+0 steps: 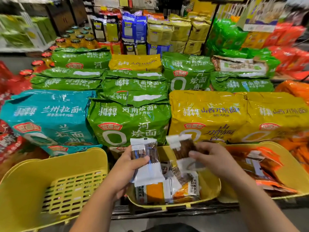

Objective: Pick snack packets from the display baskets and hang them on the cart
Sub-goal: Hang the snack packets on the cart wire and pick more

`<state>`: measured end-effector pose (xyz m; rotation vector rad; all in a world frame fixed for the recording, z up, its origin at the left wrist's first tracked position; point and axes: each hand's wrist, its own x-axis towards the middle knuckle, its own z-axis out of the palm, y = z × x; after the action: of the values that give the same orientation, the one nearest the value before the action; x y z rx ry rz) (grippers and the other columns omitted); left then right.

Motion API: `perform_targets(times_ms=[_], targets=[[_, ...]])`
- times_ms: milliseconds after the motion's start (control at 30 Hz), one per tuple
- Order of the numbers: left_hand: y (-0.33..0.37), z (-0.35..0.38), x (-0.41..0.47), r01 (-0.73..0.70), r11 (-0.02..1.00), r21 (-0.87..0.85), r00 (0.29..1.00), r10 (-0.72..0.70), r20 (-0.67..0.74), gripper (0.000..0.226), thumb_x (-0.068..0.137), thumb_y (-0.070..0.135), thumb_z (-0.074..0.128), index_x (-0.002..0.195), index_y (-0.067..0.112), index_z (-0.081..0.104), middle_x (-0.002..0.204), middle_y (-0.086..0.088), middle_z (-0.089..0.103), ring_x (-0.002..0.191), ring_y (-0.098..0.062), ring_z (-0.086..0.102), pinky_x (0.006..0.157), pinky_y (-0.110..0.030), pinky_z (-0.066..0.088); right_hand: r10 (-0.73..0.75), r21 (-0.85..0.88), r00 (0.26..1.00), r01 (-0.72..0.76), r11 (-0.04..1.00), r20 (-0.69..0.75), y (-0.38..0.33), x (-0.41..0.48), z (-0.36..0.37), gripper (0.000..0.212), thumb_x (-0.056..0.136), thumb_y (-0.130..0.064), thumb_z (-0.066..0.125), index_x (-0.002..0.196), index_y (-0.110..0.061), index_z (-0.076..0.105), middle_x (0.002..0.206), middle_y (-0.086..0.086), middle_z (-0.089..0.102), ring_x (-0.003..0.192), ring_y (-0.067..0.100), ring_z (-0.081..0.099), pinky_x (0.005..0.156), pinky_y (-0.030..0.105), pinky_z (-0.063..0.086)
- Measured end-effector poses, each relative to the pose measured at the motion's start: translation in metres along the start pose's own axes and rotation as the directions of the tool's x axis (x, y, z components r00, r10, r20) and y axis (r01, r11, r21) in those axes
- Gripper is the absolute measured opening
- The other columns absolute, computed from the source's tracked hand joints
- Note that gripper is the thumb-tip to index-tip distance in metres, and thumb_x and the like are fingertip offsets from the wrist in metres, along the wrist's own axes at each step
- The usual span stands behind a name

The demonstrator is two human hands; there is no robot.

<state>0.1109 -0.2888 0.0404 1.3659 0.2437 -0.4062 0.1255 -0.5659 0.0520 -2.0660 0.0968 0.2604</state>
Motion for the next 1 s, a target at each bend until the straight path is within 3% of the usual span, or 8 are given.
perform_targets(times_ms=[167,267,433,567,700,800,900,1000], targets=[[-0.005,0.020,0.006,0.018,0.991,-0.135,1.000,-0.014,0.025,0.048,0.087,0.036,0.065,0.133,0.023,0.058,0.123,0.001,0.073,0.113,-0.019,0.069,0.100,-0.041,0.053,-0.090,0.398,0.994,0.059,0.915,0.058,-0.035,-0.012,0.010,0.022,0.089,-0.006,0.072,0.109,-0.015,0.068,0.073,0.004,0.064,0.068,0.019,0.057,0.060,0.030,0.046],[-0.006,0.028,0.006,-0.005,0.992,-0.126,0.998,0.013,0.061,0.047,0.082,0.037,0.070,0.125,0.020,0.061,0.115,0.002,0.076,0.105,-0.014,0.072,0.082,-0.026,0.057,-0.021,0.291,1.000,0.014,0.956,0.023,-0.029,-0.003,0.041,0.038,0.078,-0.017,0.086,0.103,-0.029,0.059,0.068,-0.005,0.062,0.062,0.009,0.057,0.061,0.030,0.045],[-0.009,0.017,0.009,-0.021,0.999,-0.048,0.998,0.024,0.053,0.053,0.077,0.012,0.084,0.126,0.013,0.062,0.118,-0.014,0.074,0.105,-0.032,0.072,0.087,-0.043,0.059,-0.054,0.256,0.990,0.019,0.967,0.129,-0.023,-0.005,0.055,0.012,0.094,-0.030,0.069,0.093,-0.040,0.074,0.079,-0.021,0.071,0.075,0.002,0.064,0.065,0.022,0.048],[-0.005,-0.002,0.004,-0.059,0.996,-0.060,0.998,0.058,-0.009,0.050,0.074,0.014,0.076,0.123,0.017,0.062,0.111,-0.008,0.077,0.098,-0.027,0.075,0.077,-0.037,0.060,-0.028,0.032,0.999,0.027,0.999,0.038,-0.008,-0.001,0.028,0.009,0.093,-0.029,0.071,0.088,-0.036,0.074,0.084,-0.017,0.071,0.076,-0.007,0.062,0.075,0.027,0.049],[0.000,-0.022,0.000,-0.098,0.994,-0.051,0.994,0.095,-0.062,0.050,0.073,0.014,0.077,0.121,0.017,0.063,0.110,-0.008,0.077,0.100,-0.029,0.074,0.086,-0.044,0.058,0.213,-0.365,0.900,-0.066,0.929,0.381,-0.001,0.015,0.050,0.011,0.095,-0.022,0.069,0.101,-0.031,0.069,0.107,-0.009,0.069,0.105,0.018,0.067,0.085,0.025,0.052],[-0.002,-0.031,-0.005,-0.120,0.990,-0.075,0.989,0.113,-0.091,0.054,0.072,0.016,0.076,0.124,0.013,0.062,0.110,-0.010,0.076,0.096,-0.027,0.075,0.074,-0.037,0.061,0.254,-0.613,0.808,0.161,0.773,0.531,-0.008,0.027,0.096,0.044,0.094,-0.037,0.068,0.133,-0.018,0.059,0.132,0.001,0.063,0.121,0.025,0.058,0.102,0.038,0.048],[-0.005,-0.035,-0.008,-0.117,0.989,-0.088,0.989,0.108,-0.096,0.055,0.073,0.015,0.076,0.127,0.011,0.062,0.111,-0.011,0.076,0.097,-0.027,0.075,0.072,-0.034,0.061,0.324,-0.734,0.766,0.269,0.624,0.556,0.000,0.035,0.135,0.052,0.093,-0.041,0.069,0.133,-0.009,0.059,0.126,0.009,0.064,0.116,0.027,0.059,0.099,0.043,0.050],[-0.009,-0.038,-0.010,-0.117,0.988,-0.098,0.990,0.108,-0.094,0.057,0.074,0.014,0.077,0.129,0.011,0.061,0.112,-0.012,0.076,0.098,-0.029,0.074,0.074,-0.036,0.061,0.348,-0.698,0.808,0.105,0.709,0.476,0.003,0.034,0.148,0.050,0.081,-0.016,0.078,0.127,-0.021,0.059,0.117,0.004,0.067,0.101,0.021,0.063,0.091,0.038,0.054]])
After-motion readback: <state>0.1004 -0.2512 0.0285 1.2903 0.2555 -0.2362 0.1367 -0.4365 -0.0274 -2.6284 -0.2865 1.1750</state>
